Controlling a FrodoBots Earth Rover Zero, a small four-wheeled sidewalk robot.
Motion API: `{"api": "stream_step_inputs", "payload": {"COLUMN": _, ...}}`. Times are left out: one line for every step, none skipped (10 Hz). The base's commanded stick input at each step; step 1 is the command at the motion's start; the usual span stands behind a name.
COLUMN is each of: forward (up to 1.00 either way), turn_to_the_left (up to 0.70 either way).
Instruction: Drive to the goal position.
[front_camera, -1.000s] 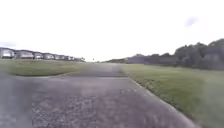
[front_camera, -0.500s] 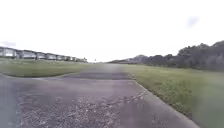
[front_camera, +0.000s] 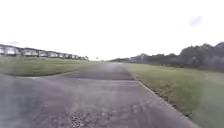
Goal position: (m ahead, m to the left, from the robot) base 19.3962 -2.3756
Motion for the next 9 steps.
{"api": "stream_step_inputs", "payload": {"forward": 0.7, "turn_to_the_left": 0.02}}
{"api": "stream_step_inputs", "payload": {"forward": 0.7, "turn_to_the_left": 0.02}}
{"api": "stream_step_inputs", "payload": {"forward": 0.7, "turn_to_the_left": 0.02}}
{"api": "stream_step_inputs", "payload": {"forward": 0.7, "turn_to_the_left": 0.02}}
{"api": "stream_step_inputs", "payload": {"forward": 0.7, "turn_to_the_left": 0.02}}
{"api": "stream_step_inputs", "payload": {"forward": 0.7, "turn_to_the_left": 0.02}}
{"api": "stream_step_inputs", "payload": {"forward": 0.7, "turn_to_the_left": 0.02}}
{"api": "stream_step_inputs", "payload": {"forward": 0.7, "turn_to_the_left": 0.23}}
{"api": "stream_step_inputs", "payload": {"forward": 0.7, "turn_to_the_left": 0.35}}
